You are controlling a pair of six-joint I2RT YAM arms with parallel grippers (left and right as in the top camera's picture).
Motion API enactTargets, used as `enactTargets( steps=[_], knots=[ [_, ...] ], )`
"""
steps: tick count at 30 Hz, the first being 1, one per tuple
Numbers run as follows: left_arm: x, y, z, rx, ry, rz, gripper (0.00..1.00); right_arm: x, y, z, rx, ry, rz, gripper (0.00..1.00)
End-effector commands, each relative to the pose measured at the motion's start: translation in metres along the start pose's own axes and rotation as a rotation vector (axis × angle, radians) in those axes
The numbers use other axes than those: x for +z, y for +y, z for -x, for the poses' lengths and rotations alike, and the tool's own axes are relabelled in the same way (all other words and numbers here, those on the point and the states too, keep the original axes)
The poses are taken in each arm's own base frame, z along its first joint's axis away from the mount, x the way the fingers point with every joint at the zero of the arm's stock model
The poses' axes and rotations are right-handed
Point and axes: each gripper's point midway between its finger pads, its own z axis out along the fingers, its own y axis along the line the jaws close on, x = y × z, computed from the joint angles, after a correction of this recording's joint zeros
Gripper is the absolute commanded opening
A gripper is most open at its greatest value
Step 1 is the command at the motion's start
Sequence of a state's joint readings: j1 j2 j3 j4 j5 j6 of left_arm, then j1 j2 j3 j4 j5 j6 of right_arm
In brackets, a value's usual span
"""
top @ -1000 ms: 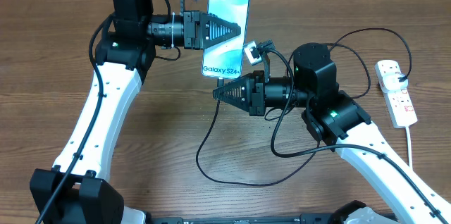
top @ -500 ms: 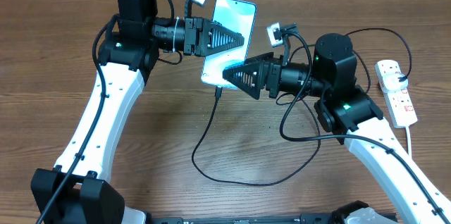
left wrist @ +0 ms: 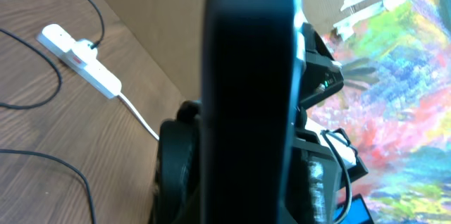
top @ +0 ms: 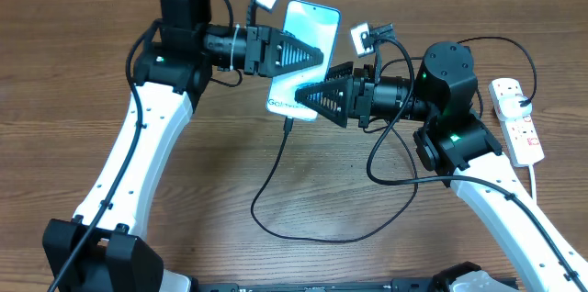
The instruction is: Plug charger to phone and switch on socket
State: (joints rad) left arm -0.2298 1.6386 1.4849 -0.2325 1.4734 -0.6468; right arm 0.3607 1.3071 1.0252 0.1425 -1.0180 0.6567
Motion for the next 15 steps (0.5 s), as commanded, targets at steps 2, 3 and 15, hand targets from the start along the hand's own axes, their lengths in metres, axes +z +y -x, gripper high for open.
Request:
enactTargets(
  steps=[2, 3, 15],
  knots=[
    [0.0051, -0.0099, -0.0040, 0.037, 0.024, -0.025, 0.04, -0.0015, 0.0075, 0.0017, 0.019, 0.011, 0.010, 0.62],
    [0.0054, -0.0101, -0.0042, 0.037, 0.025, -0.026, 0.04, -0.0012, 0.0061, 0.0009, 0.025, 0.014, 0.008, 0.59],
    [0.0065, -0.0081, -0.0029, 0.059, 0.017, -0.014, 0.12, -0.0009, 0.0014, -0.0003, 0.045, 0.014, -0.009, 0.04]
  ],
)
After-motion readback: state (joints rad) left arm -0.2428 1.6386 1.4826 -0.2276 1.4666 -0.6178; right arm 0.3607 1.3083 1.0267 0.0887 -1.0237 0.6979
